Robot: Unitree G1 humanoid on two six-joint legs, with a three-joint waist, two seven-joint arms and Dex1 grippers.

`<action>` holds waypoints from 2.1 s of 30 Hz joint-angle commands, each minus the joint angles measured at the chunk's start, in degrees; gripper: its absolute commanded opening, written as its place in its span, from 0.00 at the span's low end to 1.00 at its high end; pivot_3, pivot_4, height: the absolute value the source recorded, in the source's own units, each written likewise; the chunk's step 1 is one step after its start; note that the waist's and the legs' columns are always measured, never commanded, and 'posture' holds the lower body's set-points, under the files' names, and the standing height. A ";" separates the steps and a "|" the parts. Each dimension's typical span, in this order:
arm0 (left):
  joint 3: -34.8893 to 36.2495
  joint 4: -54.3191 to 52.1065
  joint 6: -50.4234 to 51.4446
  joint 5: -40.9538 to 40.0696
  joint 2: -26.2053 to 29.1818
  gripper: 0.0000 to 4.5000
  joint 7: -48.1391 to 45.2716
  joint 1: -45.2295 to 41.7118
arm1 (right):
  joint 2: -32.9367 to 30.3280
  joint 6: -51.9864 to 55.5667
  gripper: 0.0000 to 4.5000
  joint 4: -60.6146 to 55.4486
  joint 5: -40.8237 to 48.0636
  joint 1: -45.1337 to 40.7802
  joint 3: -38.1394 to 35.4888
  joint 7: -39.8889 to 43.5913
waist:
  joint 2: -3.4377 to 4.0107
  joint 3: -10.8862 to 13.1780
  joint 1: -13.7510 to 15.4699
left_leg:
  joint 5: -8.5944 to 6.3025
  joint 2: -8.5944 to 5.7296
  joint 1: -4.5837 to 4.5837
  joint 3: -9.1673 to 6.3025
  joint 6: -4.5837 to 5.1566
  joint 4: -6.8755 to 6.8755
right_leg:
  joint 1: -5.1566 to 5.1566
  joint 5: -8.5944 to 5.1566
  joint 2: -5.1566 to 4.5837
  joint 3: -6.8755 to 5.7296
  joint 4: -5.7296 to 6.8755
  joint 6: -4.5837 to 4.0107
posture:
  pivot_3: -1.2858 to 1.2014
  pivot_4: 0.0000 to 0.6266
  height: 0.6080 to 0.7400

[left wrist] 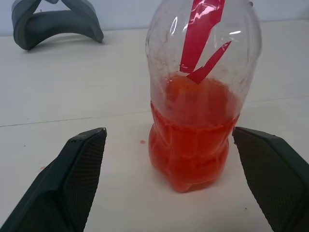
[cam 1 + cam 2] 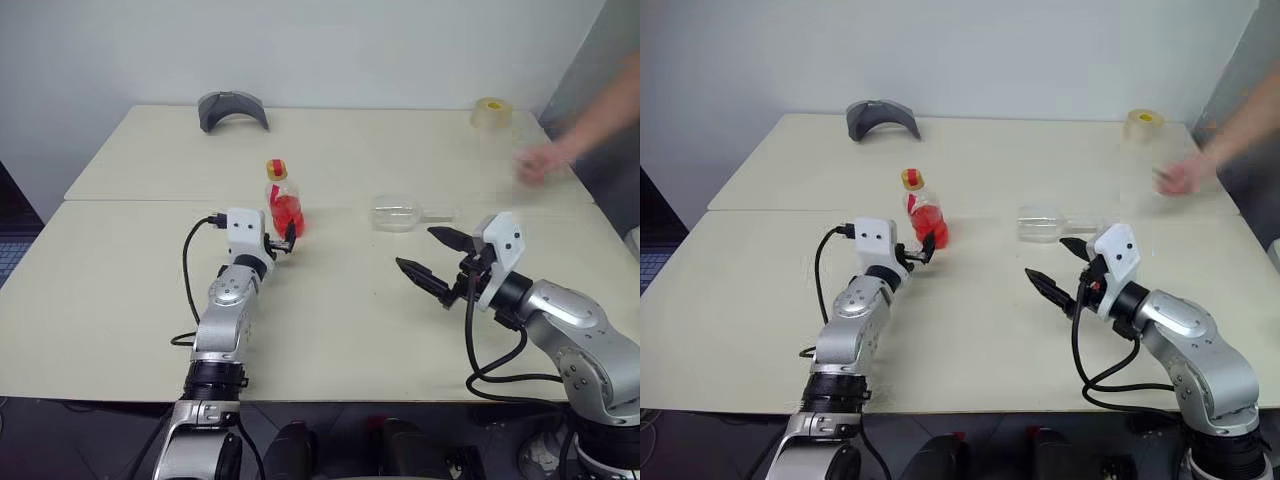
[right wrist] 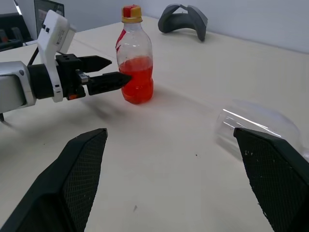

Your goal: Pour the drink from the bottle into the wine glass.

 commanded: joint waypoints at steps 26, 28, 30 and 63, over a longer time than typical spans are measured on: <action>1.51 34.70 -23.71 -0.53 -0.93 1.00 -5.63 -20.95 | -4.98 0.48 1.00 -1.70 5.30 -1.43 -1.10 1.21 | -0.04 0.02 -0.01 | 0.01 -0.03 -0.07 -0.01 0.00 0.05 | -0.04 0.01 -0.01 -0.03 0.00 0.01 | 0.52 0.24 1.00; 1.73 35.72 -24.70 -0.55 -0.93 0.95 -5.80 -21.45 | -4.94 0.45 1.00 -1.65 5.27 -1.46 -1.17 0.99 | -0.04 0.03 -0.02 | 0.00 -0.03 -0.07 -0.01 0.00 0.05 | -0.04 0.01 -0.01 -0.03 0.00 0.01 | 0.52 0.24 1.00; 1.95 36.16 -25.42 -0.73 -0.99 0.85 -6.05 -21.59 | -4.76 0.38 1.00 -1.48 5.23 -1.55 -1.28 0.69 | -0.04 0.02 -0.02 | 0.00 -0.03 -0.07 -0.01 0.00 0.05 | -0.05 0.01 -0.01 -0.03 0.00 0.01 | 0.52 0.24 1.00; -7.12 22.42 -12.62 -4.79 3.65 0.38 -45.85 -25.33 | 10.26 2.00 1.00 28.82 -0.19 -36.21 5.28 -3.43 | 0.03 0.07 -1.49 | 0.14 -0.07 -0.27 -0.04 -0.22 0.11 | -0.25 0.02 -0.05 -0.01 0.05 -0.02 | 0.52 0.24 1.00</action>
